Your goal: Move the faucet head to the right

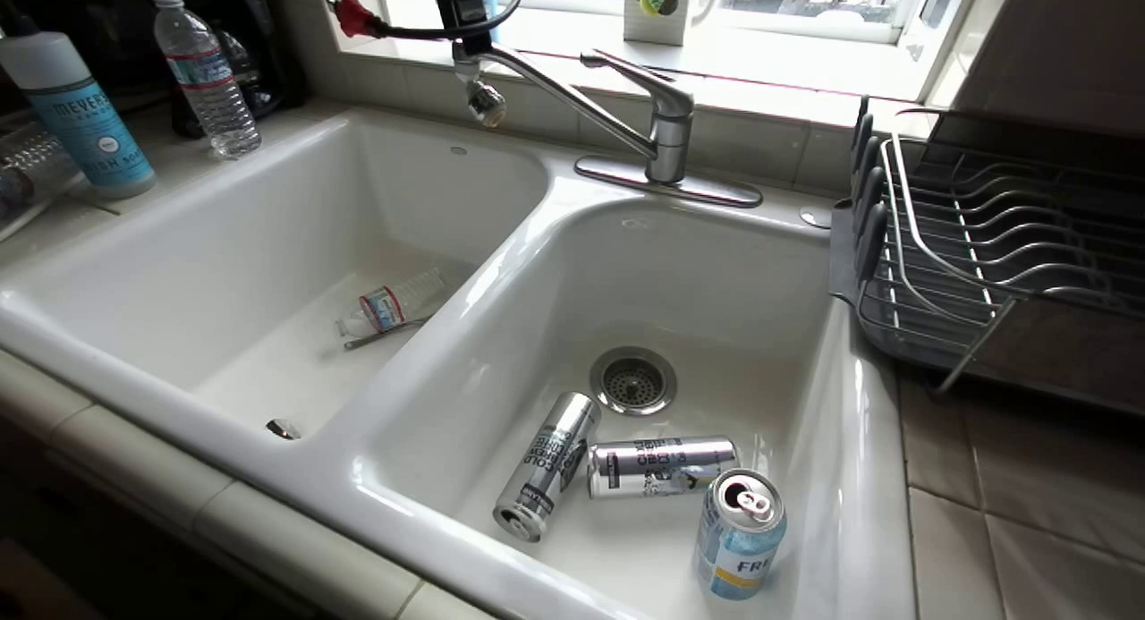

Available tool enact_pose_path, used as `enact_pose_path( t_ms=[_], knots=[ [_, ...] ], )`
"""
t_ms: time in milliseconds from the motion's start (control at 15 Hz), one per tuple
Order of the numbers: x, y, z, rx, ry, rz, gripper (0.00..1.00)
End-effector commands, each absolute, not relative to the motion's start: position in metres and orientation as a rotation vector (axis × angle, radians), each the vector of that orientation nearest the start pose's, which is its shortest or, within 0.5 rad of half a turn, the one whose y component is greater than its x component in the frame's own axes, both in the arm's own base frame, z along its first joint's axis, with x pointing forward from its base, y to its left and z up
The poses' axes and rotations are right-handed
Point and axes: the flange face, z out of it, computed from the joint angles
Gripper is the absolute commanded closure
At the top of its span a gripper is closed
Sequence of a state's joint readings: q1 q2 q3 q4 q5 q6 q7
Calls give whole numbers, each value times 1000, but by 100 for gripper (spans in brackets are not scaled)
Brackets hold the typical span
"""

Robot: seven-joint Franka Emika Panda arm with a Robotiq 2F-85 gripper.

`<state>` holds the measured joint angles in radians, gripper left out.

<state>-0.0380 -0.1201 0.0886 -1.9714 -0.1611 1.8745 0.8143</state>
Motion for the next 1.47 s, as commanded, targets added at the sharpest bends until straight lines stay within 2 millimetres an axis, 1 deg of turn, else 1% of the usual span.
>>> enact_pose_path(
  t_ms=[0,200,400,600,800,1067,1267,1400],
  knots=[
    [532,28,537,-3033,1102,-189,0],
    [545,35,532,-3015,1095,-227,0],
    [558,40,522,-3003,1079,-245,0],
    [564,41,511,-3029,1082,-216,0],
    [561,35,505,-3065,1106,-170,0],
    [547,18,503,-3107,1138,-70,0],
    [539,12,500,-3117,1136,-30,0],
    [532,1,499,-3123,1140,-16,0]
  ],
)
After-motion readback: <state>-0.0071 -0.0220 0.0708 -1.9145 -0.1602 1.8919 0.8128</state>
